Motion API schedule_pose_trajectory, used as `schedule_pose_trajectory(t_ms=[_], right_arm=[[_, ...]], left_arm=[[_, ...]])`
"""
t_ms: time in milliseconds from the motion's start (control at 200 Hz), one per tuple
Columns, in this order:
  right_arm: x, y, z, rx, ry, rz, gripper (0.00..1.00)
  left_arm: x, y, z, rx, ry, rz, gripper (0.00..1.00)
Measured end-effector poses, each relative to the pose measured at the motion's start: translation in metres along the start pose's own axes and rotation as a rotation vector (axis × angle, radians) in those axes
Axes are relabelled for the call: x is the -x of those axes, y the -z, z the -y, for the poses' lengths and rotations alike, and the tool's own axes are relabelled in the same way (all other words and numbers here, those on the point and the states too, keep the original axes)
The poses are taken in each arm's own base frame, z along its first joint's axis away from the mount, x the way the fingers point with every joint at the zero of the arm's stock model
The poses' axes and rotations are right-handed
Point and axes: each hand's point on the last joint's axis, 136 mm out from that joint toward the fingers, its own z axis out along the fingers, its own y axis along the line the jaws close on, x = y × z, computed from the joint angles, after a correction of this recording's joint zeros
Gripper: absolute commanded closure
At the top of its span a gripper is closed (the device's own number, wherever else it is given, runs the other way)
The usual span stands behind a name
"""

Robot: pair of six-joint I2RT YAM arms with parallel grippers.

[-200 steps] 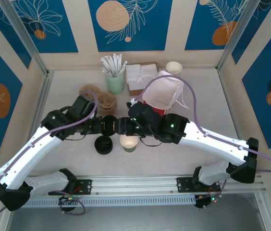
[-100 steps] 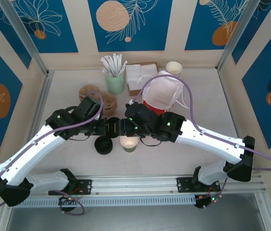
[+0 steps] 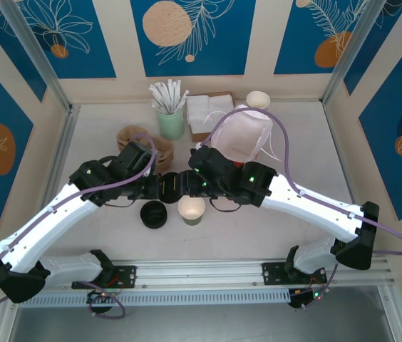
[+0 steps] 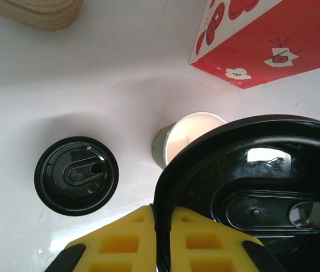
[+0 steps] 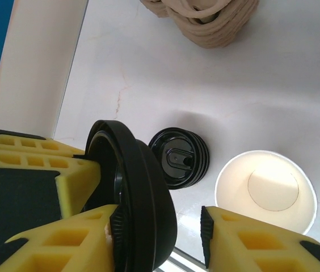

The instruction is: Pack the takeout coffee

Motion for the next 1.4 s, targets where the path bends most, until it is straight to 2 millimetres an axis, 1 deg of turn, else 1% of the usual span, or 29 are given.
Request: schedule_pose_trajectory(t_ms=[85, 185, 210, 255, 290, 355, 410, 515, 585, 640, 725, 855, 955, 1090, 1205, 1285, 1400], right_arm=[[0.001, 0.000, 0.001, 0.000, -0.003, -0.001, 0.61], [0.002, 0.000, 0.002, -0.001, -0.006, -0.001, 0.67], [0.002, -0.001, 0.002, -0.001, -0.008, -0.001, 0.71], [0.002, -0.001, 0.002, 0.000, -0.007, -0.003, 0.82], [0.002, -0.001, 0.002, 0.001, -0.005, -0.005, 0.88], [0.002, -0.001, 0.005, -0.008, -0.011, -0.007, 0.96], [0.003, -0.002, 0.008, -0.014, -0.016, -0.010, 0.99], [0.003, -0.003, 0.012, -0.021, -0.025, -0.018, 1.00], [0.003, -0.004, 0.016, -0.028, -0.034, -0.022, 1.00], [0.002, -0.005, 0.020, -0.033, -0.041, -0.024, 1.00], [0.001, -0.005, 0.022, -0.028, -0.056, -0.029, 1.00], [0.005, 0.003, 0.025, -0.013, -0.083, -0.025, 1.00], [0.008, 0.008, 0.030, -0.010, -0.108, -0.037, 1.00], [0.006, 0.012, 0.041, -0.017, -0.141, -0.085, 1.00], [-0.001, 0.020, 0.045, -0.023, -0.156, -0.147, 1.00], [-0.005, 0.027, 0.043, -0.013, -0.159, -0.188, 1.00], [-0.014, 0.036, 0.041, 0.005, -0.164, -0.261, 1.00]], left_arm=[[0.001, 0.002, 0.002, -0.006, -0.002, 0.005, 0.90], [0.001, 0.002, 0.003, -0.009, -0.006, 0.005, 0.90], [0.001, 0.002, 0.003, -0.009, -0.006, 0.005, 0.90], [0.001, 0.002, 0.003, -0.010, -0.006, 0.005, 0.90], [0.001, 0.002, 0.004, -0.010, -0.007, 0.006, 0.90], [0.001, 0.002, 0.004, -0.012, -0.008, 0.008, 0.90], [0.002, 0.003, 0.005, -0.016, -0.008, 0.011, 0.90], [0.005, 0.003, 0.008, -0.030, -0.008, 0.023, 0.85], [0.008, 0.005, 0.012, -0.048, -0.009, 0.038, 0.79], [0.011, 0.009, 0.016, -0.074, -0.017, 0.057, 0.70], [0.017, 0.018, 0.025, -0.131, -0.033, 0.098, 0.58], [0.024, 0.035, 0.034, -0.186, -0.077, 0.155, 0.49], [0.033, 0.053, 0.042, -0.225, -0.145, 0.214, 0.43], [0.043, 0.084, 0.056, -0.297, -0.309, 0.316, 0.42], [0.039, 0.103, 0.065, -0.348, -0.495, 0.382, 0.45], [0.034, 0.111, 0.072, -0.383, -0.623, 0.411, 0.45], [0.020, 0.112, 0.079, -0.436, -0.808, 0.438, 0.38]])
